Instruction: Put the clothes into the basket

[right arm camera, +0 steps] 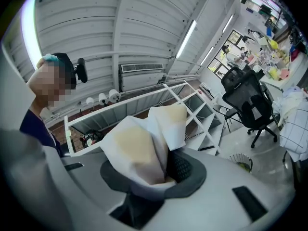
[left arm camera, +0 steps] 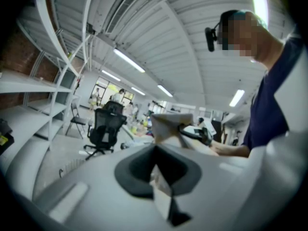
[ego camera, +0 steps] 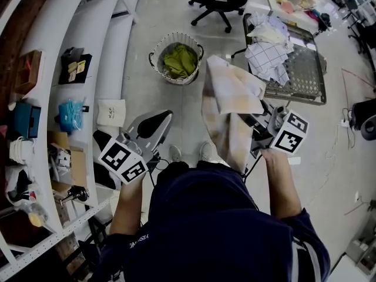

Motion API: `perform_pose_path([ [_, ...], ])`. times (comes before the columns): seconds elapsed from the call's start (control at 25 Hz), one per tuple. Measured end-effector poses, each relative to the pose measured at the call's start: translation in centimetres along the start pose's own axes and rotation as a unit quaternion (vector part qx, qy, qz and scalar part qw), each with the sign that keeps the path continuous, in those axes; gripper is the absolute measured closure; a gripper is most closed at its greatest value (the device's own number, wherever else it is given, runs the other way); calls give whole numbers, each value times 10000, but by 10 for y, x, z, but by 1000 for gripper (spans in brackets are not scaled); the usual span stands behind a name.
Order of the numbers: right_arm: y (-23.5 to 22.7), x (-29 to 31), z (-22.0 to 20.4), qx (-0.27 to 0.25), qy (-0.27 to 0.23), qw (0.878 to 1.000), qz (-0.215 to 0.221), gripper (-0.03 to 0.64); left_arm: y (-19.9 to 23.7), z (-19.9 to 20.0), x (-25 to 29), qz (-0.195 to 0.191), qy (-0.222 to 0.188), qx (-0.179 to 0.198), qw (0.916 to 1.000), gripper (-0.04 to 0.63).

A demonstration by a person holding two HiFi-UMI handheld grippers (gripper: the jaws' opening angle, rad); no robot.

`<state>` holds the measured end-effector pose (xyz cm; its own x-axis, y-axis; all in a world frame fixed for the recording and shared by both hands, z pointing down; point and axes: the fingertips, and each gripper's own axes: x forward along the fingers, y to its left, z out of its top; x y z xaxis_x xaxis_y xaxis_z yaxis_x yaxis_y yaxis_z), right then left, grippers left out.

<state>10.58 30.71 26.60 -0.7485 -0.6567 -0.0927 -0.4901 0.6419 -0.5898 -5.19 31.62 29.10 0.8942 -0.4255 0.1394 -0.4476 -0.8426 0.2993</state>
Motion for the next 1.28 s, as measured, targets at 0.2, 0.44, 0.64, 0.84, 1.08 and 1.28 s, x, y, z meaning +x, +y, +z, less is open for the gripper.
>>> perform_pose_path([
  [0.2,-10,-9,4,41,26,10000,43,490,-3,-2,12,95,17,7,10000,591],
  [0.44,-17,-5,6,82,108,9998,116,491,2,-2,20,156,15,-6,9999,592],
  [0.64,-29,2,16,49,142,9998,97,492,15,2,28,181,-18,-16,9998,591],
  [0.84,-44,14,25,-1,183,9998,56,492,36,11,43,103,-12,38,9999,591],
  [1.08,-69,39,35,-34,191,9998,13,492,74,21,62,-26,-14,17,10000,591],
  [1.28,-87,71,39,-18,178,9998,-7,492,113,25,68,-81,59,-33,9999,592],
])
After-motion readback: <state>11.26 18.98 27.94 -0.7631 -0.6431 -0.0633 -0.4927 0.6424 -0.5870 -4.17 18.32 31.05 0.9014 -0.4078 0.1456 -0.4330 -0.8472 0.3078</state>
